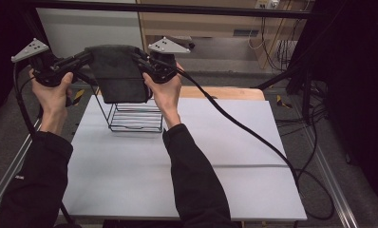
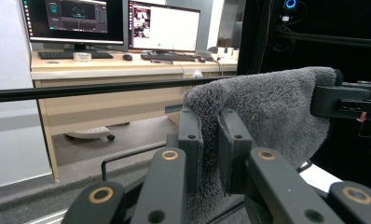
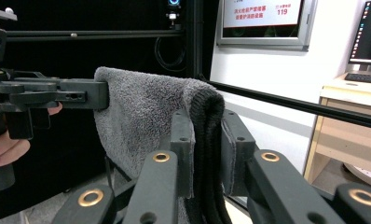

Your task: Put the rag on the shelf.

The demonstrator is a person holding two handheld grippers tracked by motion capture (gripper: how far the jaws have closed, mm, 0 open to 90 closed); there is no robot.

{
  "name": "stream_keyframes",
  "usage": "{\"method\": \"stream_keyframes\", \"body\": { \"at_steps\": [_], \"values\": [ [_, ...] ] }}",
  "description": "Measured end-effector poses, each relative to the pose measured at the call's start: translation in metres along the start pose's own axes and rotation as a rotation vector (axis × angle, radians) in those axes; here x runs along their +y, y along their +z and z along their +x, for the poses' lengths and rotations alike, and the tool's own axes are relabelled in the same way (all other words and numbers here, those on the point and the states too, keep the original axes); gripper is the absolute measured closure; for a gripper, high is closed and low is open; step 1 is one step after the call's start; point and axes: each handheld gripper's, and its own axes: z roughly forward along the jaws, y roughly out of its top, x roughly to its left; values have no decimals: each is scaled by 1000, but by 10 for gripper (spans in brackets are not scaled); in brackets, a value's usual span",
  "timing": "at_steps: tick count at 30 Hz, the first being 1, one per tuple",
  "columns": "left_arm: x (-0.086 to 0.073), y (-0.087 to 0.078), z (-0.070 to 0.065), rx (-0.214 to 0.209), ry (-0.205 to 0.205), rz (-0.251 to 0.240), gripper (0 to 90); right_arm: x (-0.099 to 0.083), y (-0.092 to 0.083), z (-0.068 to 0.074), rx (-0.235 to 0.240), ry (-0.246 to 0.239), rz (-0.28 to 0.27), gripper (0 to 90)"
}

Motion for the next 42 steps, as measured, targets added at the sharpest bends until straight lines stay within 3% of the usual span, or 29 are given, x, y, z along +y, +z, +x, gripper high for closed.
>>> {"method": "stream_keyframes", "body": {
  "at_steps": [9,24,29,33,38,42],
  "values": [
    [-6,-7,-3,-11,7,13,806,-5,-5,3,27,-8,15,781],
    [-17,-20,-11,-34,20,79,793,-9,-18,8,108,-22,112,777],
    [-18,-24,-14,-26,45,115,786,-13,-20,10,127,-27,124,777],
    [-18,-28,-17,-20,68,148,772,-16,-21,10,136,-32,130,777],
    [-12,-34,-18,-4,62,174,731,-18,-21,12,142,-38,130,777],
    [-1,-42,-15,5,35,140,707,-20,-22,12,143,-37,130,776]
  ]
}}
